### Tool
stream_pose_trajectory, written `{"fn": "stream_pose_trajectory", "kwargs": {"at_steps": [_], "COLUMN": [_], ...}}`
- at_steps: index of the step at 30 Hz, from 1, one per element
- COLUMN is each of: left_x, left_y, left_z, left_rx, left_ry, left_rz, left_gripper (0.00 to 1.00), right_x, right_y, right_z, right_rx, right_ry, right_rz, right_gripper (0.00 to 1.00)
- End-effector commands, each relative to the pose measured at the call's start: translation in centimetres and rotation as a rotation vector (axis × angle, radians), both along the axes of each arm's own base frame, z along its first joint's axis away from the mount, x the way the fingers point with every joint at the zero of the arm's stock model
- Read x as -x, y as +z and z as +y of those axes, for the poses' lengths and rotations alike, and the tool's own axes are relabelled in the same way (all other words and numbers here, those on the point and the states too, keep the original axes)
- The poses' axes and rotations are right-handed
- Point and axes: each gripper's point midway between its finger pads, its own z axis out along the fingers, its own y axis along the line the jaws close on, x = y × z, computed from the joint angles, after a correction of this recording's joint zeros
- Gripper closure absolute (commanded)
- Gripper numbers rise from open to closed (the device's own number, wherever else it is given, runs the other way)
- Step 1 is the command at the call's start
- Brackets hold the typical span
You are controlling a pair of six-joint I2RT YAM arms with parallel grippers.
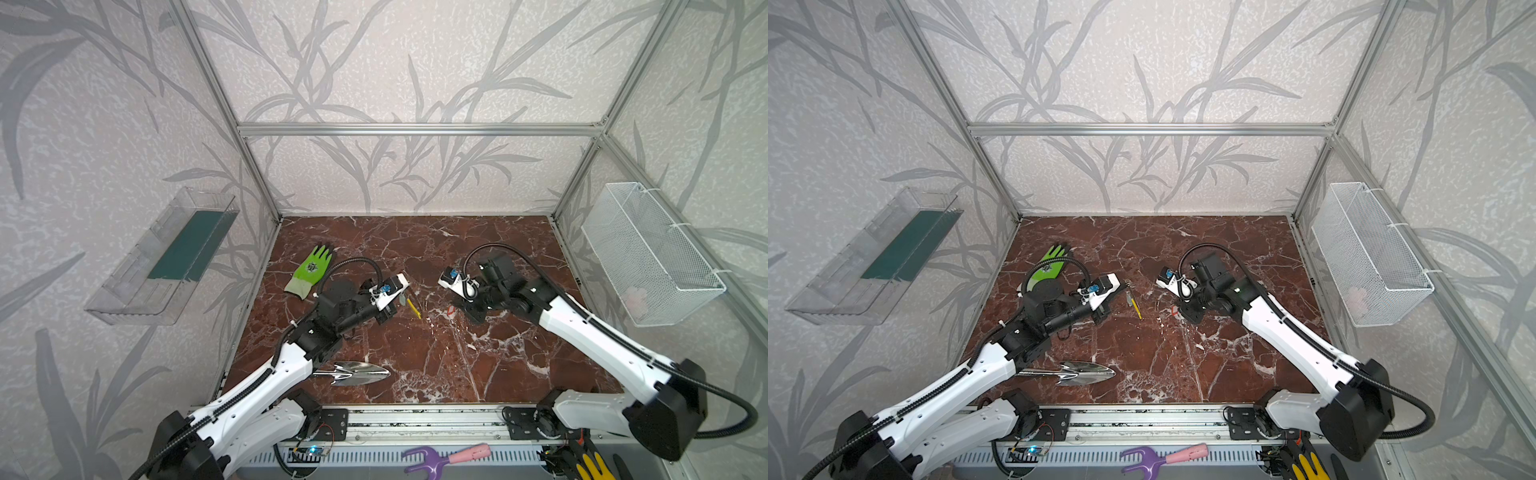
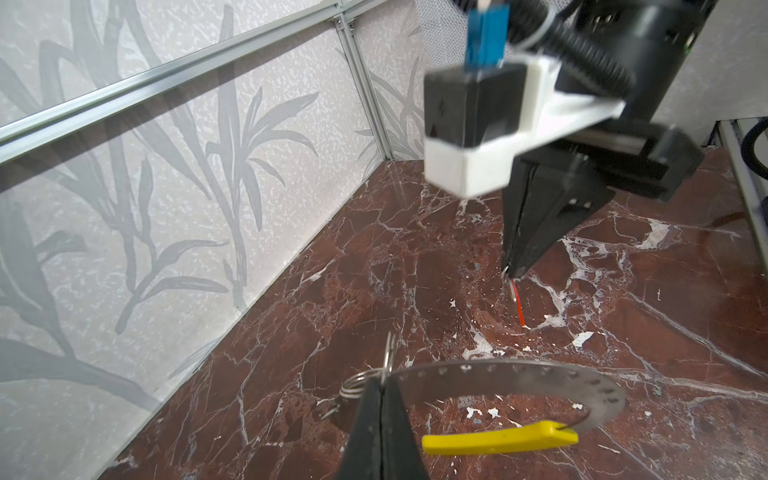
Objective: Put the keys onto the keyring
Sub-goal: 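Bring the red-tag key toward the keyring held by the left gripper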
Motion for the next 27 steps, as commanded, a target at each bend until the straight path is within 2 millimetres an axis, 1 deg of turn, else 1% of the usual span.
{"fn": "stream_pose_trajectory", "kwargs": {"at_steps": [1,3,5,9,12,17,21,27], "left_x": [0.2,0.2,0.2,0.3,0.4,0.5,0.7,0.8], "left_y": [3.1,3.5,4.1,4.6,5.5,6.5,7.2,8.0], "left_z": [-1.0,-1.6,-2.3,-3.9,-4.7,-5.7,-6.3,-6.8], "left_rx": [-0.012,-0.029,-0.040,-0.080,-0.066,-0.033,0.006,0.062], "left_ry": [-0.035,-0.038,-0.036,-0.025,-0.013,0.021,0.039,0.058], "left_rz": [-0.100,-0.125,-0.157,-0.222,-0.264,-0.314,-0.316,-0.299], "left_gripper": [1.00,1.00,1.00,1.00,1.00,1.00,1.00,1.00], "right_x": [0.4,0.8,1.0,1.1,1.1,1.3,1.6,1.5], "right_y": [4.7,6.8,8.1,10.1,11.2,11.7,11.7,11.9], "right_z": [1.2,1.3,1.3,1.1,0.9,0.8,1.0,0.9], "right_rx": [-0.194,-0.262,-0.293,-0.330,-0.362,-0.408,-0.431,-0.438], "right_ry": [0.045,0.054,0.054,0.052,0.042,0.039,0.059,0.053], "right_rz": [-0.107,-0.149,-0.172,-0.232,-0.278,-0.314,-0.318,-0.339], "right_gripper": [1.00,1.00,1.00,1.00,1.00,1.00,1.00,1.00]}}
